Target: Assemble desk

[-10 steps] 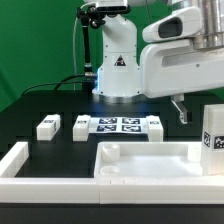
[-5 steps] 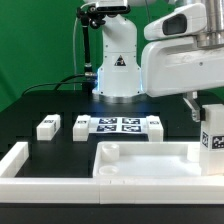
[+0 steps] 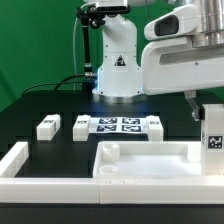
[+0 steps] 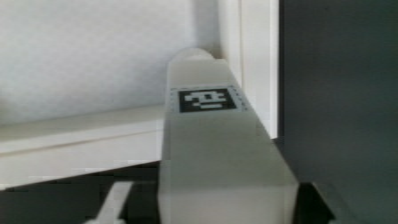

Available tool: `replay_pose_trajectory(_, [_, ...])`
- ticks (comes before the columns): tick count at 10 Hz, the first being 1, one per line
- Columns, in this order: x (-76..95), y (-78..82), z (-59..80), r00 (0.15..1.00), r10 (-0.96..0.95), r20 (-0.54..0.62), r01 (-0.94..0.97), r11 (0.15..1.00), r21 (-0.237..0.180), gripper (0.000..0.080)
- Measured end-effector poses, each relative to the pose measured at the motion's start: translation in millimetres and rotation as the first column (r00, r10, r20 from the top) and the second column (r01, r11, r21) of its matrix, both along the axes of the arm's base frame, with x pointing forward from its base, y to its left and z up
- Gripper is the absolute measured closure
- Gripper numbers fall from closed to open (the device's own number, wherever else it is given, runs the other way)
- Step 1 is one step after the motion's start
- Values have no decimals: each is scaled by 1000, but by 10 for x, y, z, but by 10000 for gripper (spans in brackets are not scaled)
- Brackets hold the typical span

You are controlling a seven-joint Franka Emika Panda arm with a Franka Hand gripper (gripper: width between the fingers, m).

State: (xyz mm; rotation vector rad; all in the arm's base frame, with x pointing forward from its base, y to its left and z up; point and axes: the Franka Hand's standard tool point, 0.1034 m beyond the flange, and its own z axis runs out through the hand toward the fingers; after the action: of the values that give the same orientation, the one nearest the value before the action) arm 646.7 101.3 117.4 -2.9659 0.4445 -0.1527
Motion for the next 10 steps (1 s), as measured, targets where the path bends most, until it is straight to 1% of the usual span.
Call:
replay_pose_trajectory(1, [-9,18,5,984,-177,-22,177,984,15,509])
replay_pose_trajectory(2, [-20,16,2,945,-325,-42,326,945,18,509])
replay_pose_trajectory(4, [-19,-9,-1,837,-542,-79,546,837,36,505])
replay_pose_trajectory(5, [-23,-6,-4,787,-608,-105,615,787,51,505])
replay_pose_trajectory(6, [-34,2,-6,694,-706,-140,717,695,50,504])
replay_pose_trajectory(8, [-45,54,-8,498,-844,-199,863,504,25,504])
replay_pose_trajectory(9, [-51,69,-12,453,-867,-210,888,459,21,504])
replay_pose_trajectory(10, [-53,69,-14,475,-855,-207,876,481,23,504])
